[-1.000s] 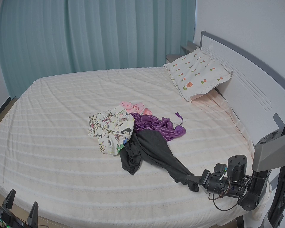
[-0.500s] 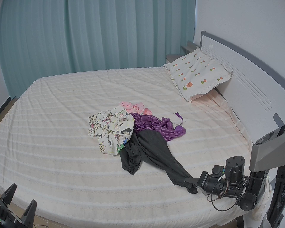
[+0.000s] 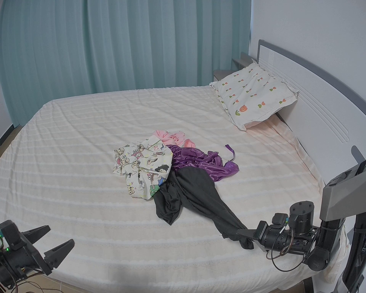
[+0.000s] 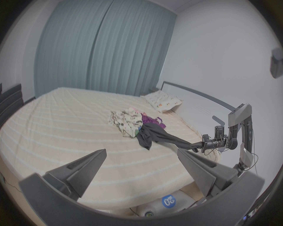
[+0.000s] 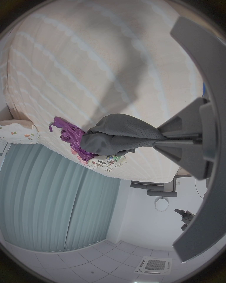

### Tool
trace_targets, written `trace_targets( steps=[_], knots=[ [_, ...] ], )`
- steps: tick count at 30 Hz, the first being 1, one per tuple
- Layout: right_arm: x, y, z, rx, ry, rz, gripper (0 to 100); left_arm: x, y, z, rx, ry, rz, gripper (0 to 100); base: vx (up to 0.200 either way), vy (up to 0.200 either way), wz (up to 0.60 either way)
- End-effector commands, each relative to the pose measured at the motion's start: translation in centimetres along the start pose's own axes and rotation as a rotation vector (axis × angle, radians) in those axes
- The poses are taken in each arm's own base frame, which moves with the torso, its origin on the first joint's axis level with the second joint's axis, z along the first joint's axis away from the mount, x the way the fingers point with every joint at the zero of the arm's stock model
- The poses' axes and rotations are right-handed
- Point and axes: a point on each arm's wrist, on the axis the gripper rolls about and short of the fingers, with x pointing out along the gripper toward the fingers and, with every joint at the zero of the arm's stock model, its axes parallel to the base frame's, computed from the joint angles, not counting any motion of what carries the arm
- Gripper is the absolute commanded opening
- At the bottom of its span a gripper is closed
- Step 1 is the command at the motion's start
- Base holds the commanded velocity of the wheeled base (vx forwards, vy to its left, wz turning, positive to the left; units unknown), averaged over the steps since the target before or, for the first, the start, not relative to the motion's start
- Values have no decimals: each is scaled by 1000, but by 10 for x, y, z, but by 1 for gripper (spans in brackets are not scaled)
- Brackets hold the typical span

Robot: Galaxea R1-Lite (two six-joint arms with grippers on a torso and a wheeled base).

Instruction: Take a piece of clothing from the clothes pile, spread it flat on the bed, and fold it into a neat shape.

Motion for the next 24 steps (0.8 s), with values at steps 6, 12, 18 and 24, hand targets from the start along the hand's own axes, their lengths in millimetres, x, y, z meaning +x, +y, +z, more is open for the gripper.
trace_targets(
  steps=[6,12,18,24],
  knots=[
    [5,-5,-5,-2,26,-13,0,170,-17,-21,-176,412,-7,100,0,0,0],
    [7,-6,-7,-6,36,-16,0,223,-28,-34,-257,397,45,100,0,0,0],
    [10,-4,-5,-12,25,-5,0,279,-36,-56,-239,420,77,100,0,0,0],
    [13,-2,-3,-15,18,7,0,321,-47,-76,-204,404,121,100,0,0,0]
  ],
)
